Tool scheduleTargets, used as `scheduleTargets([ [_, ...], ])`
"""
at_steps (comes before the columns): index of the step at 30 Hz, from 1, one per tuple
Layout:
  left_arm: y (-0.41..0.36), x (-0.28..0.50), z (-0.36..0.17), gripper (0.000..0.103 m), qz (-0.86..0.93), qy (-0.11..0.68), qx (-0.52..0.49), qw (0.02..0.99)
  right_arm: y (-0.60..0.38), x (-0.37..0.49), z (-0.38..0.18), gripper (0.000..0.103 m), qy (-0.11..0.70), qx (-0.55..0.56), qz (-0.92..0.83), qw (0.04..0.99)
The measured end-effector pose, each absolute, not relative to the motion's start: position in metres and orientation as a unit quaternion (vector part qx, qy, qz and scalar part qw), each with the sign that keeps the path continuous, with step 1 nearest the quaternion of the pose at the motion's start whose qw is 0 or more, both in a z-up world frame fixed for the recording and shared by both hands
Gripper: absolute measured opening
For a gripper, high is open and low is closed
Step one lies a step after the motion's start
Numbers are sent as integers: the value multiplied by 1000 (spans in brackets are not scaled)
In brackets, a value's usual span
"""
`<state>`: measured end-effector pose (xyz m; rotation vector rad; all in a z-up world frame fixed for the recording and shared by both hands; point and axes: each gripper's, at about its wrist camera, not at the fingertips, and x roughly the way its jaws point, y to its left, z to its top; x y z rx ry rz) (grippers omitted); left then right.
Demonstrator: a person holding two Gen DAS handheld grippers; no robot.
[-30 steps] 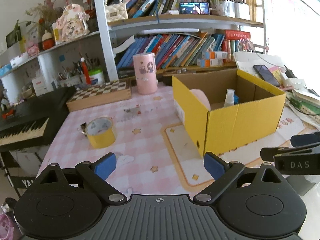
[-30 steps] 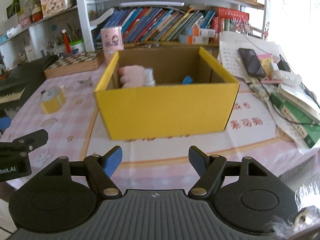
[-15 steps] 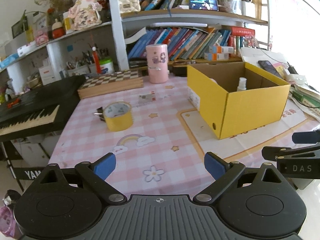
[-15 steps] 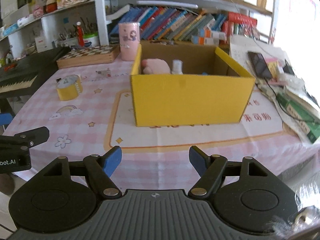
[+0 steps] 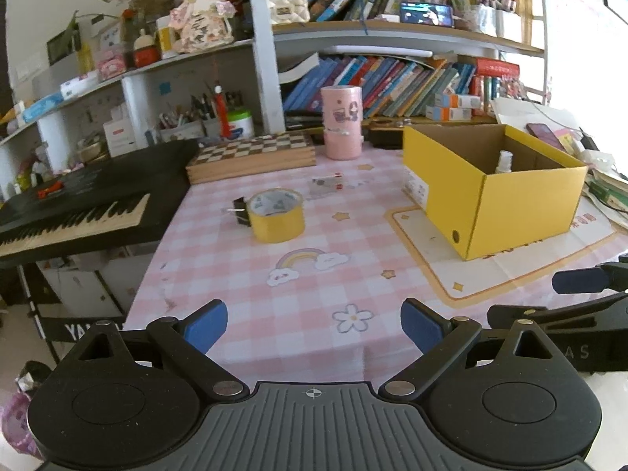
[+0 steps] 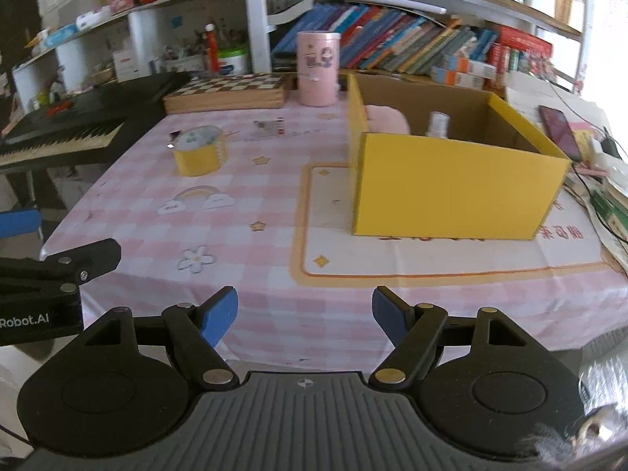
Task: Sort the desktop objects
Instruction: 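Move the left tool to the yellow tape roll while the right tool approaches the white medicine box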
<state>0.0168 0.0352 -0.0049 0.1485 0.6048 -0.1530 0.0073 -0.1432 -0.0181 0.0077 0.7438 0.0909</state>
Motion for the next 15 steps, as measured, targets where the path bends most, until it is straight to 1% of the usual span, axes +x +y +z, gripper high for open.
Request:
scheduleTargets([
  [15,75,19,-5,97,-44,295,48,953,-96,15,-12,77,359,-37,89,928],
])
